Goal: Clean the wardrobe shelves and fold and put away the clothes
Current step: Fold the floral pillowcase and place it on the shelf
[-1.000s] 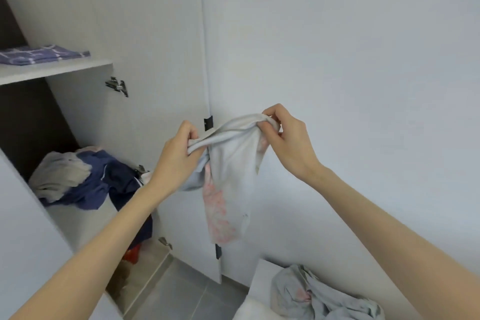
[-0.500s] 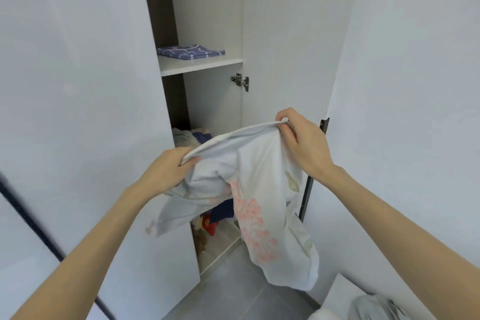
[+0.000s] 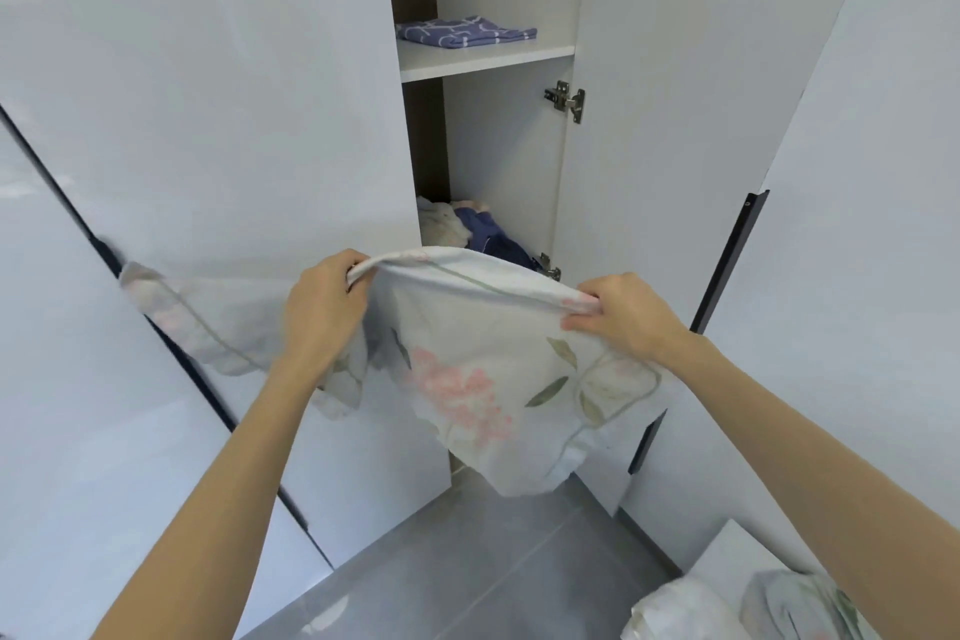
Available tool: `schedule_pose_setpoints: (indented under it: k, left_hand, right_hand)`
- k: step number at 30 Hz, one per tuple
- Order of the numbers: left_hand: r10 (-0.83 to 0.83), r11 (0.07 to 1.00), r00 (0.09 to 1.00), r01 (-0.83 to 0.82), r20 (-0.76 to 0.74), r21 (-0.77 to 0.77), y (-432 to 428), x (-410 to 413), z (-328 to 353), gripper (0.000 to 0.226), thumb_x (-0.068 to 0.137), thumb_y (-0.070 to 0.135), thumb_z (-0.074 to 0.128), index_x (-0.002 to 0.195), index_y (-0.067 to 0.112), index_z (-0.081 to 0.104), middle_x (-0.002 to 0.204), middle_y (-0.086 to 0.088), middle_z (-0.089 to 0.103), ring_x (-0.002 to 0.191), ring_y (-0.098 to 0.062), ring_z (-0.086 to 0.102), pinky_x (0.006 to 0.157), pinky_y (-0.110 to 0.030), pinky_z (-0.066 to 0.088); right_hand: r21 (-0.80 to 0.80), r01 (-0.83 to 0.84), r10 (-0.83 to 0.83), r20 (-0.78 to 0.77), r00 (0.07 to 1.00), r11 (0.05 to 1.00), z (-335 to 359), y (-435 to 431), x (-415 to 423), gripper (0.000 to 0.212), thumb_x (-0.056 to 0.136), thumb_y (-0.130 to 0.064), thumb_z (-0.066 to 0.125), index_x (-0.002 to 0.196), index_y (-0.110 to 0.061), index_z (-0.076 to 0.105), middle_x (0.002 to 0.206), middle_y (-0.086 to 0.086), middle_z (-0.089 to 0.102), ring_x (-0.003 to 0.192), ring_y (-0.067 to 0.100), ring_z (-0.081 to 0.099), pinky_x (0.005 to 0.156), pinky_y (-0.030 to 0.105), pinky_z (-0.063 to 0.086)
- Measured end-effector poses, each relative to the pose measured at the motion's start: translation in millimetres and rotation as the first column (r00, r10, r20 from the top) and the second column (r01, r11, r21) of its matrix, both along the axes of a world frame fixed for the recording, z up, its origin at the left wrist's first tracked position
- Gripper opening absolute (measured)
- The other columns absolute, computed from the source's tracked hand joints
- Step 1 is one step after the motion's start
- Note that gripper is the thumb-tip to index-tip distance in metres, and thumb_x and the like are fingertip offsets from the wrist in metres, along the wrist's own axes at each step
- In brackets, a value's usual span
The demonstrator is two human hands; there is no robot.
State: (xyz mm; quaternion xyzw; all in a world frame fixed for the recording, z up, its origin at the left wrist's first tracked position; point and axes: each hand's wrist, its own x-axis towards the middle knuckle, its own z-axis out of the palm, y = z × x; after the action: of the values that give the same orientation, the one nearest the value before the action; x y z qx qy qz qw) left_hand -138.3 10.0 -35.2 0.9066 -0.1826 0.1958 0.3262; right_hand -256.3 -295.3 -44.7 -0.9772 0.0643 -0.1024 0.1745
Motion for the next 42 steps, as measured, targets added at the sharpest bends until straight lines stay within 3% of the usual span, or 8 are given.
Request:
schedule_pose_setpoints:
  k: [4,9,20,24,27,32,36,42]
  left_hand:
    - [0.042,0.983,0.996,-0.028,-0.078,0.181,17,9,-17,0.015,0.095,0.02,0.05,0.1,0.022,0.064,0.091,0.001,0.061,0.082,-0.023,0.054,0.061,-0.032,0.036]
    - [0.161,0.958,0.977,-0.121,-0.138,0.259,28,6,-36,0.022,0.088,0.009,0.046,0.099,0.02,0.061,0.092,-0.002,0.061,0.083,-0.028,0.054,0.063,-0.034,0.038]
    - [-0.066,0.906,0.904,-0.122,-0.422,-0.404,-41,-22,-37,0.01,0.087,0.007,0.055,0.094,0.009,0.063,0.083,-0.003,0.061,0.07,-0.013,0.056,0.042,-0.018,0.046]
    - [-0.218,0.871,0.879,-0.021,-0.423,-0.491,-79,-38,-38,0.012,0.081,0.003,0.06,0.084,0.015,0.061,0.081,-0.008,0.065,0.065,-0.023,0.062,0.055,-0.035,0.057]
    - [-0.343,0.89,0.854,0.163,-0.391,-0.426,-101,-56,-47,0.013,0.079,0.004,0.061,0.079,0.017,0.06,0.075,-0.004,0.062,0.071,-0.028,0.061,0.067,-0.047,0.054]
    - [-0.483,0.856,0.83,0.378,-0.281,-0.354,-123,-80,-55,0.017,0.076,-0.005,0.068,0.076,0.01,0.06,0.074,0.003,0.059,0.066,-0.007,0.048,0.061,-0.028,0.042]
    - [-0.445,0.819,0.857,0.272,-0.259,-0.505,-126,-90,-62,0.032,0.08,0.012,0.076,0.107,0.021,0.062,0.096,0.012,0.061,0.083,-0.003,0.056,0.071,-0.016,0.045]
    - [-0.512,0.831,0.709,0.266,-0.485,-0.489,-118,-91,-115,0.057,0.078,0.022,0.079,0.129,0.026,0.053,0.118,0.016,0.063,0.109,0.004,0.057,0.087,-0.008,0.043]
  right_hand:
    - [0.129,0.208,-0.228,0.172,0.958,0.97,-10,-17,-2,0.001,0.091,-0.021,0.058,0.091,-0.021,0.057,0.08,-0.002,0.064,0.074,0.024,0.058,0.057,0.031,0.04]
    - [0.43,0.209,-0.31,0.181,0.933,0.878,-30,-24,-2,0.01,0.092,-0.01,0.049,0.094,-0.018,0.054,0.077,0.004,0.064,0.065,0.027,0.055,0.055,0.034,0.039]
    - [0.65,0.085,-0.147,0.042,0.988,0.755,-27,0,11,0.032,0.09,-0.002,0.046,0.116,-0.021,0.052,0.074,0.002,0.055,0.049,0.011,0.041,0.043,0.018,0.034]
    - [0.603,-0.044,0.173,-0.157,0.972,0.797,-37,17,2,0.042,0.093,-0.01,0.055,0.131,-0.027,0.052,0.117,0.0,0.057,0.099,0.013,0.056,0.085,0.028,0.051]
    - [0.523,-0.15,0.273,-0.166,0.947,0.839,-48,29,-9,0.064,0.089,-0.03,0.066,0.145,-0.033,0.037,0.146,-0.009,0.031,0.134,0.008,0.024,0.111,0.033,0.023]
    - [0.482,-0.101,0.136,-0.038,0.99,0.87,-55,27,-19,0.009,0.092,-0.03,0.061,0.094,-0.022,0.065,0.088,-0.01,0.067,0.081,0.014,0.059,0.079,0.039,0.048]
    - [0.509,-0.081,0.062,0.055,0.997,0.857,-57,21,-29,0.015,0.095,-0.028,0.058,0.086,-0.016,0.059,0.077,0.0,0.065,0.068,0.025,0.053,0.061,0.033,0.041]
    - [0.71,-0.166,0.009,0.22,0.975,0.684,-27,14,-35,0.02,0.097,-0.025,0.057,0.078,-0.029,0.056,0.072,0.008,0.057,0.063,0.026,0.046,0.059,0.046,0.046]
